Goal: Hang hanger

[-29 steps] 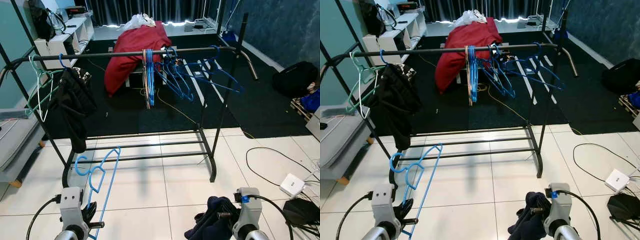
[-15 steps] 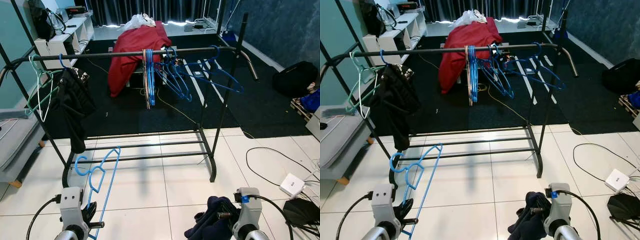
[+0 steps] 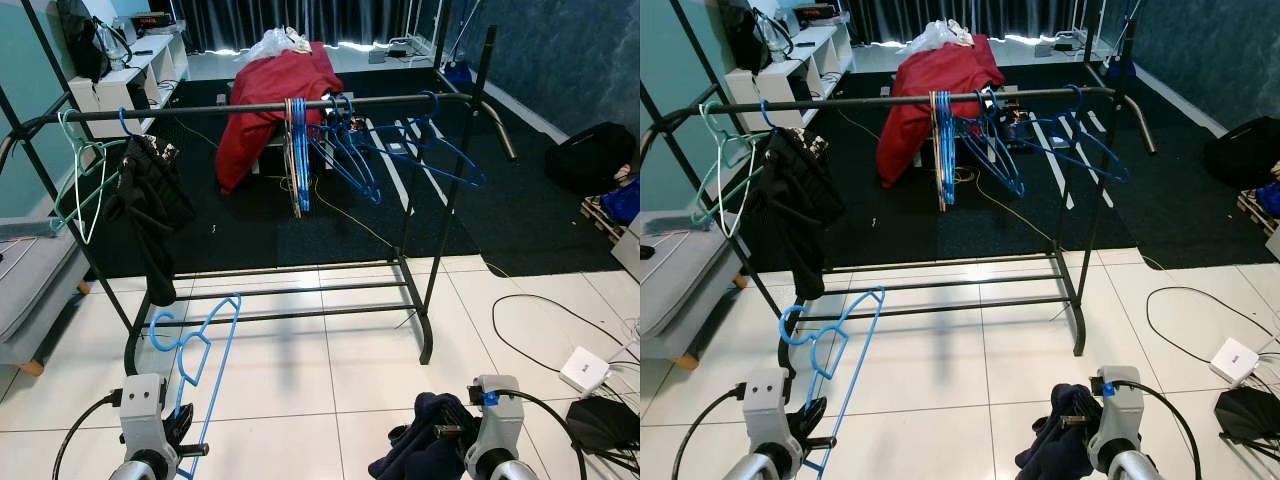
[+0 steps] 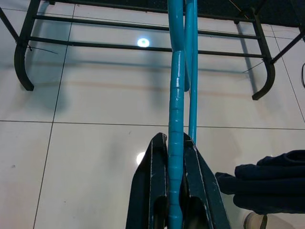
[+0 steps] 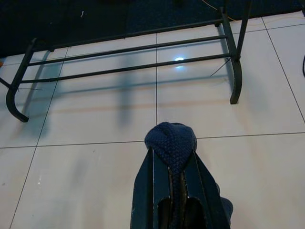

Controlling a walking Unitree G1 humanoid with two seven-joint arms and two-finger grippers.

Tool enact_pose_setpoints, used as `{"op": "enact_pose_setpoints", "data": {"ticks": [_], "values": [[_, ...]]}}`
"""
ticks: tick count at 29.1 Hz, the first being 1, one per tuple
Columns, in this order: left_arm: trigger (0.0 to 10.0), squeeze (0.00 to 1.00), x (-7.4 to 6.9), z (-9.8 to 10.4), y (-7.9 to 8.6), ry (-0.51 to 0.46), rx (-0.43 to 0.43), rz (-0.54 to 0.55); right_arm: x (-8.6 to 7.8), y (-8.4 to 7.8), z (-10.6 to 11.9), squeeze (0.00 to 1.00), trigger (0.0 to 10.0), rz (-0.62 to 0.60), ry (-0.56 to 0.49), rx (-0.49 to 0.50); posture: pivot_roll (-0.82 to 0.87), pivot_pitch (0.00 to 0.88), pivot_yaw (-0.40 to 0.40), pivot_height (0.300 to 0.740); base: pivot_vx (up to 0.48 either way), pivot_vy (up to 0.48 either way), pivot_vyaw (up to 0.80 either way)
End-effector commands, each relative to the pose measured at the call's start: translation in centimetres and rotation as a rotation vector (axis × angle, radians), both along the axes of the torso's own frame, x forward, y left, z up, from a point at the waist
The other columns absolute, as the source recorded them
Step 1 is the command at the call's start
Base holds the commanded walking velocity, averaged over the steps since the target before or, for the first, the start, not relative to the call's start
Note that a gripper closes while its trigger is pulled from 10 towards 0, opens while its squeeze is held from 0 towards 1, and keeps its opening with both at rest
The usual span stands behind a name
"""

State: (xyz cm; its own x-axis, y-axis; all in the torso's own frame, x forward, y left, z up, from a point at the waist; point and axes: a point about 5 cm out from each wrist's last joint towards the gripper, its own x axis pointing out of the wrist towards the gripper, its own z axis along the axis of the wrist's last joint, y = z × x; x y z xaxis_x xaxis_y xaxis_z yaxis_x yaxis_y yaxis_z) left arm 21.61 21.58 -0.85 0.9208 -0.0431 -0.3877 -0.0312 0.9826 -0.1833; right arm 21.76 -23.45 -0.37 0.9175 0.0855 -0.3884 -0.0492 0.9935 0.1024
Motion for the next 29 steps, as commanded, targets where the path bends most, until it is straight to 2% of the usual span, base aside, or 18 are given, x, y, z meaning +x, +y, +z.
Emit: {"op": "enact_pose_setpoints", "data": {"ticks": [1, 29], "values": [[10.0, 0.00, -0.35, -0.32, 0.15, 0.016, -0.006, 0.006, -0.07, 0.02, 0.01, 0.00, 10.0, -0.008, -0.005, 0.010, -0.01, 0.052, 0.032, 0.735, 0.000, 0.000, 0.00], [10.0, 0.00, -0.01, -0.20, 0.28, 0.015, -0.002, 0.008, 0.28, 0.15, 0.10, 0.00, 10.0, -0.008, -0.005, 0.010, -0.01, 0.061, 0.035, 0.735, 0.000, 0.000, 0.00]]}}
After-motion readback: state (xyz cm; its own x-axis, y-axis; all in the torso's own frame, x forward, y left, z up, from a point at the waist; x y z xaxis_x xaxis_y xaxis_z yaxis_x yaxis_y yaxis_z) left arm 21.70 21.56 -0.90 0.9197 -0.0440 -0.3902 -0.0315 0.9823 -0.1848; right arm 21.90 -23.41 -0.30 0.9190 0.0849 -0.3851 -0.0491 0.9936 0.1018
